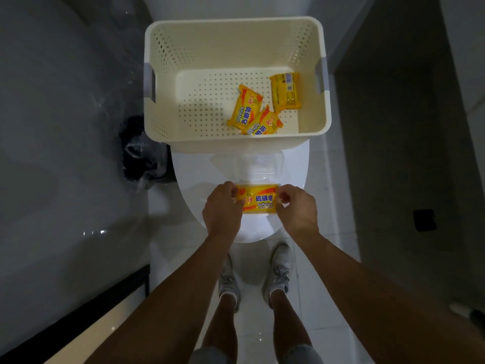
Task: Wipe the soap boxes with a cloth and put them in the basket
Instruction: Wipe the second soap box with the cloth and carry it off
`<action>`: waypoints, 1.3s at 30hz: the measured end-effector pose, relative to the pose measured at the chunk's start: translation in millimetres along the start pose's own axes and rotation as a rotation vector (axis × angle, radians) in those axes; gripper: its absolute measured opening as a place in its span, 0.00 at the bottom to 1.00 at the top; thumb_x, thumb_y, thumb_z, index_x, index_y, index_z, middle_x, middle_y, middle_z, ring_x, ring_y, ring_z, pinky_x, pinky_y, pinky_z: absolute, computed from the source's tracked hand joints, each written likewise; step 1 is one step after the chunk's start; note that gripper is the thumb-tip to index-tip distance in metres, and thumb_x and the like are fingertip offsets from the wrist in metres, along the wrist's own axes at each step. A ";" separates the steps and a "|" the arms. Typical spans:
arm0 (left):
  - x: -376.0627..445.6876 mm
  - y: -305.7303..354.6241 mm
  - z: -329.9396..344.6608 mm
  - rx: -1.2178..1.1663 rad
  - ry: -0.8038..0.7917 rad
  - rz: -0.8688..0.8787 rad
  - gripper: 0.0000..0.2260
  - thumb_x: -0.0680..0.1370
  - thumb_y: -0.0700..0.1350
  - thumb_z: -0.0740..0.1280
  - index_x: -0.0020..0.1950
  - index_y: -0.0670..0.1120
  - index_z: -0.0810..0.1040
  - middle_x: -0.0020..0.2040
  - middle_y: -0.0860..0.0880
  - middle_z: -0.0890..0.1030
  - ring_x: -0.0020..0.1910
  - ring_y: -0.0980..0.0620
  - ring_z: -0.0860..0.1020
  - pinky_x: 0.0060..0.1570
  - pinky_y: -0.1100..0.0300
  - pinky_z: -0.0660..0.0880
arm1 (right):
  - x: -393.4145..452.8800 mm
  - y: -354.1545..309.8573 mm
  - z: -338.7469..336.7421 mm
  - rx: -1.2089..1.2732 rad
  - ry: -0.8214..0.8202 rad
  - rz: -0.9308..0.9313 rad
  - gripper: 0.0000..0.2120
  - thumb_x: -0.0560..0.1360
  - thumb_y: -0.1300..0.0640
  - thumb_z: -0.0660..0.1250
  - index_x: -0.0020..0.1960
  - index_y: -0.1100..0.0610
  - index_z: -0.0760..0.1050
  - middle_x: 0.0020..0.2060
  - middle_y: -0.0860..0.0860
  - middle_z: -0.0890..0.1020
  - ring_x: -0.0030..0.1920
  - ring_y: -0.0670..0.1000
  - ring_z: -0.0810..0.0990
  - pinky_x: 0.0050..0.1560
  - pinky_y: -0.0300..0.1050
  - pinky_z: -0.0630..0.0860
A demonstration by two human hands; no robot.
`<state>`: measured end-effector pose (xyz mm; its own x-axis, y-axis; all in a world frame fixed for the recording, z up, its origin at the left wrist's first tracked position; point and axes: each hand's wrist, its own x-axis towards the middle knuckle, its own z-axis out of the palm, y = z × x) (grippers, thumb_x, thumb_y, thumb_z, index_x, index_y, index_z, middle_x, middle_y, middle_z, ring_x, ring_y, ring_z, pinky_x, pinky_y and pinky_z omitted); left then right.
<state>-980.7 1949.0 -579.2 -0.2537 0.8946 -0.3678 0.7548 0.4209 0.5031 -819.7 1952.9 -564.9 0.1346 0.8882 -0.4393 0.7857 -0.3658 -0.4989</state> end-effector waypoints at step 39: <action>-20.2 17.8 -19.9 -0.409 -0.178 -0.224 0.14 0.73 0.52 0.75 0.54 0.50 0.77 0.50 0.48 0.84 0.43 0.56 0.79 0.38 0.69 0.69 | -10.2 16.8 -20.4 0.528 0.010 0.354 0.15 0.71 0.52 0.78 0.54 0.52 0.76 0.52 0.54 0.84 0.44 0.47 0.82 0.51 0.43 0.79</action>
<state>-974.1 1941.5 -547.2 -0.2484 0.7511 -0.6116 0.3852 0.6560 0.6491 -795.5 1943.4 -553.6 0.3395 0.6898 -0.6394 0.2888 -0.7234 -0.6271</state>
